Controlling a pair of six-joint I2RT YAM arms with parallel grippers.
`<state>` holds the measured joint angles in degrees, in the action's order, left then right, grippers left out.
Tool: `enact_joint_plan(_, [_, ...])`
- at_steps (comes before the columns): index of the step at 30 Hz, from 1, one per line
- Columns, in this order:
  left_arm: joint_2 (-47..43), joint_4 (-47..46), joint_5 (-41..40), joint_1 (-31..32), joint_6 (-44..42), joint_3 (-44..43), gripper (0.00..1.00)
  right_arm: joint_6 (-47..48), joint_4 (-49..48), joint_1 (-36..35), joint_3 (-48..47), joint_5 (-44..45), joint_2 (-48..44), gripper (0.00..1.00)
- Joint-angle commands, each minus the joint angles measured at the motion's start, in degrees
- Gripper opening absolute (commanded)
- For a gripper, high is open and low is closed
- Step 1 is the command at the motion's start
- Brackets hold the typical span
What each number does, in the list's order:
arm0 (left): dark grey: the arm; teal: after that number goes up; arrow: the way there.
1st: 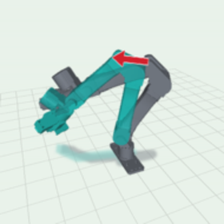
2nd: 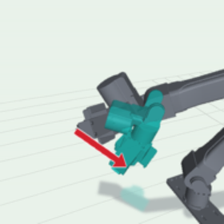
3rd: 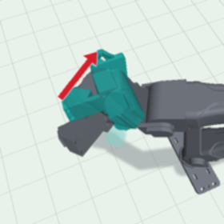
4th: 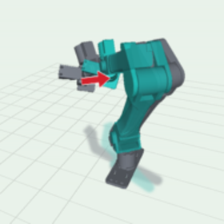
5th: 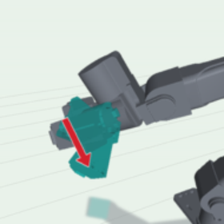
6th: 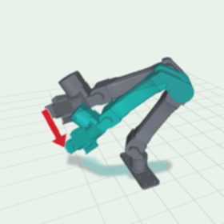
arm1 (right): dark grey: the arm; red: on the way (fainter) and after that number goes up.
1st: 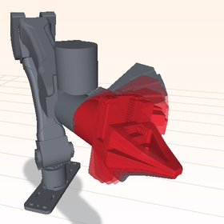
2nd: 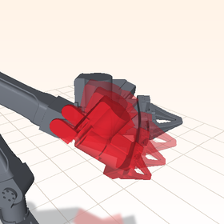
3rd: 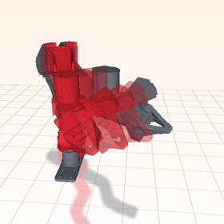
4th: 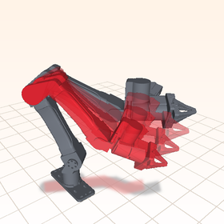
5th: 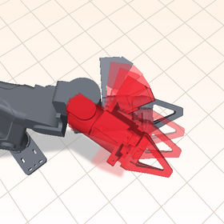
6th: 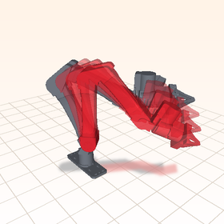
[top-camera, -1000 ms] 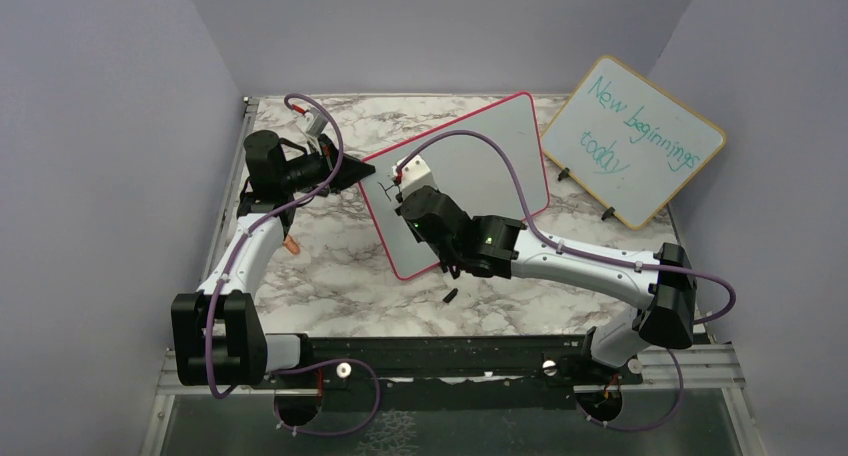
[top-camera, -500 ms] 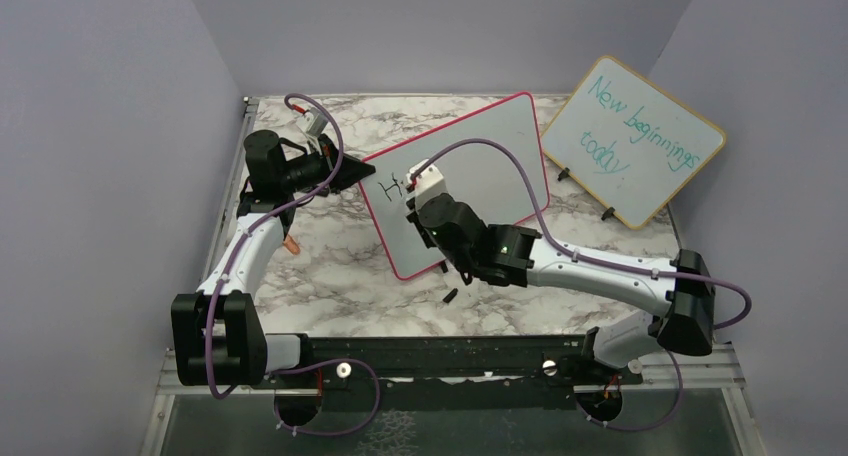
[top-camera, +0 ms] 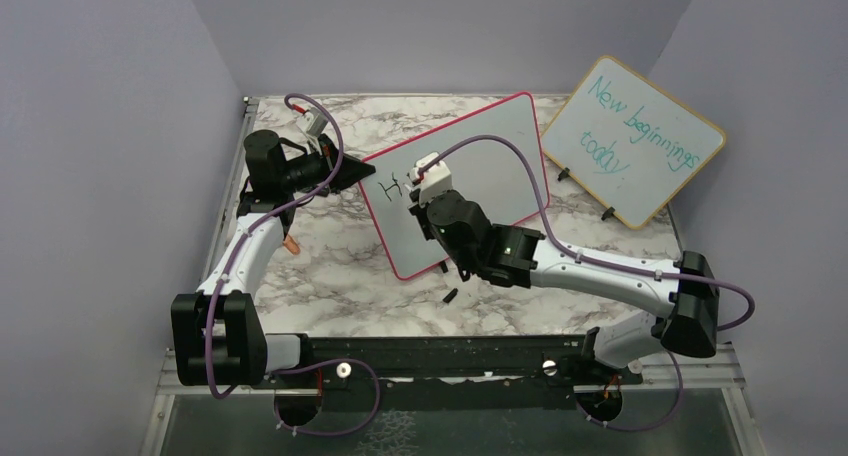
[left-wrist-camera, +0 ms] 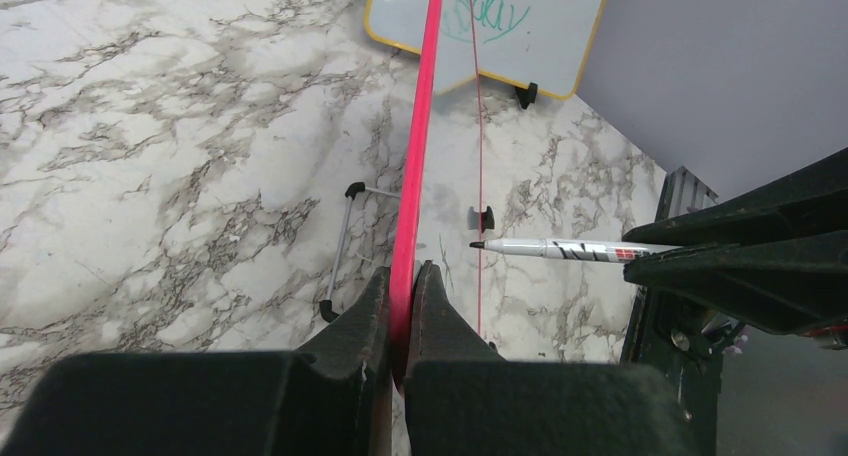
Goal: Write a sentence on the whiteboard
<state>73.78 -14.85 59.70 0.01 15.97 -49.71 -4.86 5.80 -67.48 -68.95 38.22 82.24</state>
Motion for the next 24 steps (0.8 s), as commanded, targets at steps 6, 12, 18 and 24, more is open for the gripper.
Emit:
enact_joint_plan(6, [1.54, 6.06, -1.82, 1.49, -8.84, 1.99, 0.00, 0.03, -0.78, 0.29, -1.95, 3.09, 2.53, 0.01])
enact_joint_plan(12, [1.53, 6.06, -1.80, 1.53, -8.85, 1.99, 0.00, 0.19, -1.44, 0.42, -1.89, 3.27, 2.54, 0.01])
enact_joint_plan(18, [1.54, 6.09, -1.87, 1.57, -8.85, 1.99, 0.00, 0.34, -1.89, 0.66, -2.23, 2.71, 3.02, 0.01])
enact_joint_plan(24, [1.54, 6.07, -1.82, 1.50, -8.93, 1.90, 0.00, 0.34, -1.52, 0.80, -2.76, 1.77, 3.89, 0.01])
